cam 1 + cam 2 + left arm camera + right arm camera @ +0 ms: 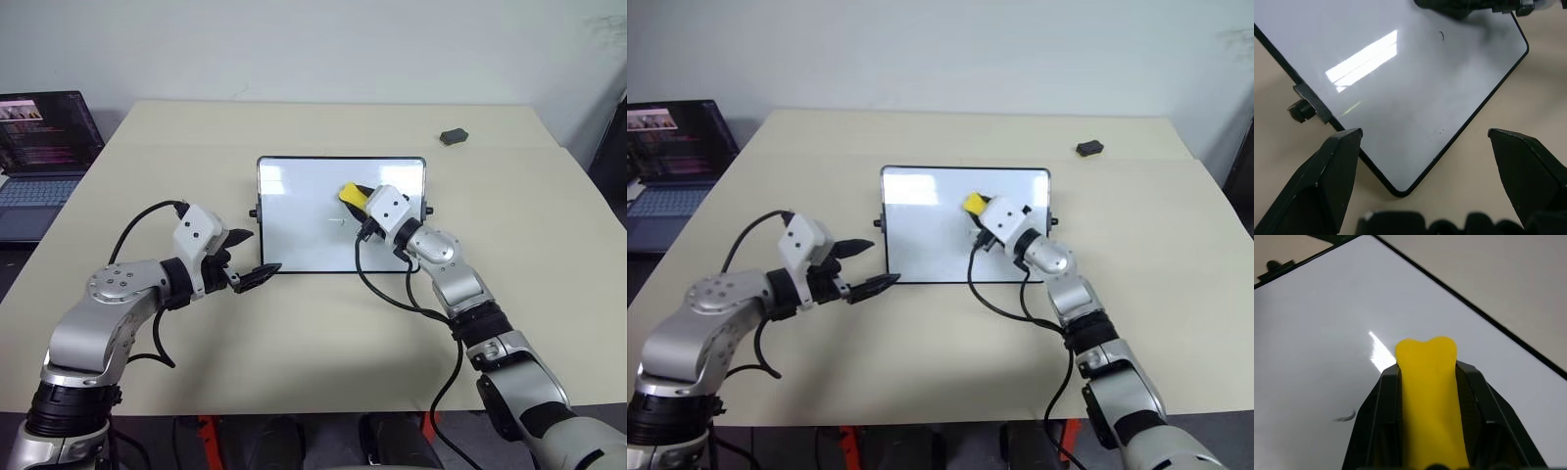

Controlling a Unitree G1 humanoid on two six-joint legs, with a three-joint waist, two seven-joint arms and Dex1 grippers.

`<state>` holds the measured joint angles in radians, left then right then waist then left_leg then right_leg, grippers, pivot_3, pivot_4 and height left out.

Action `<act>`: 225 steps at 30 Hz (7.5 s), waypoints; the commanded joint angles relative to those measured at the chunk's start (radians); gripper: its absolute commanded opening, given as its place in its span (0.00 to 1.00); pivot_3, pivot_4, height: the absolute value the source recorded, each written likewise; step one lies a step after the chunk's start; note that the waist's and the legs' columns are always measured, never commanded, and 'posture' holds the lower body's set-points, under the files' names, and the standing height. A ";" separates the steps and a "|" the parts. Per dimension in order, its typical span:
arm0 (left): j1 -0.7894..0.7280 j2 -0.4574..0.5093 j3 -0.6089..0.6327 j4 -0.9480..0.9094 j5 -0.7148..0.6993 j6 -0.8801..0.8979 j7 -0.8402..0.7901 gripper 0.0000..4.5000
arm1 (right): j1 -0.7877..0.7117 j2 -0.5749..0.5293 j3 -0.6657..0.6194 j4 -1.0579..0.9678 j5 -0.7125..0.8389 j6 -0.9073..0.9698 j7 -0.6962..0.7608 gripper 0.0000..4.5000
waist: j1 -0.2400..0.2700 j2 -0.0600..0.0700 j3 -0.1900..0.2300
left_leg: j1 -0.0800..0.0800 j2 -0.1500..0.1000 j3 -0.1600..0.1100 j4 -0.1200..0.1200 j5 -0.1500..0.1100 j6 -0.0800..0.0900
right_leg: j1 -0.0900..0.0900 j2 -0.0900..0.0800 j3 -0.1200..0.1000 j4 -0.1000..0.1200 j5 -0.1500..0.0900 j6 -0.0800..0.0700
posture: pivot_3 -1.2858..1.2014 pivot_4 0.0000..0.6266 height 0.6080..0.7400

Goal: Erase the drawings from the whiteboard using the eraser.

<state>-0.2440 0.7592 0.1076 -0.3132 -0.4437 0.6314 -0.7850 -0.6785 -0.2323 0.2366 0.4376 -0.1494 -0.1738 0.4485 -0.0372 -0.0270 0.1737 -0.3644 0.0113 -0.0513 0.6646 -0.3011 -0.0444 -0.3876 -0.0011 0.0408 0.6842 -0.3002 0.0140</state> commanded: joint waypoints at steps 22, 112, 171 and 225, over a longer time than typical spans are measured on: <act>0.003 -0.002 0.022 -0.052 -0.035 -0.009 -0.008 1.00 | 0.289 -0.139 -0.084 -0.601 0.273 0.465 0.298 0.25 | 0.010 0.000 0.000 | -0.005 -0.001 -0.004 0.000 0.001 0.001 | -0.003 0.000 -0.002 0.000 0.000 0.000 | 0.52 0.24 1.00; -0.125 -0.039 -0.113 -0.035 0.004 -0.038 -0.096 1.00 | 0.227 -0.144 -0.092 -0.323 0.103 0.142 0.102 0.25 | 0.002 0.000 0.001 | 0.002 -0.001 0.000 0.012 0.000 0.001 | 0.003 0.001 0.001 0.012 0.001 0.001 | 0.52 0.24 1.00; -0.306 -0.153 -0.381 -0.011 0.040 -0.170 -0.355 1.00 | 0.627 -0.058 -0.454 -0.970 0.298 1.007 -0.206 0.25 | 0.005 0.002 0.003 | -0.004 -0.002 0.000 0.000 0.000 0.001 | -0.001 0.001 0.001 -0.003 0.000 0.003 | 0.52 0.24 1.00; 0.297 -0.495 0.017 -0.302 0.165 -0.117 0.534 1.00 | 1.045 0.056 -0.392 -0.940 0.414 0.220 -0.022 0.99 | 0.007 0.003 0.001 | 0.004 -0.002 -0.001 0.000 0.000 0.001 | 0.007 -0.001 0.001 -0.003 -0.001 0.006 | 0.52 0.24 1.00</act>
<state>0.0338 0.2703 0.1029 -0.5817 -0.3200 0.5693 -0.2889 0.3462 -0.1742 -0.1637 -0.5114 0.2717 0.1115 0.4011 -0.0297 -0.0241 0.1748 -0.3605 0.0091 -0.0525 0.6644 -0.3015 -0.0436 -0.3805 -0.0018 0.0421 0.6811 -0.3011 0.0194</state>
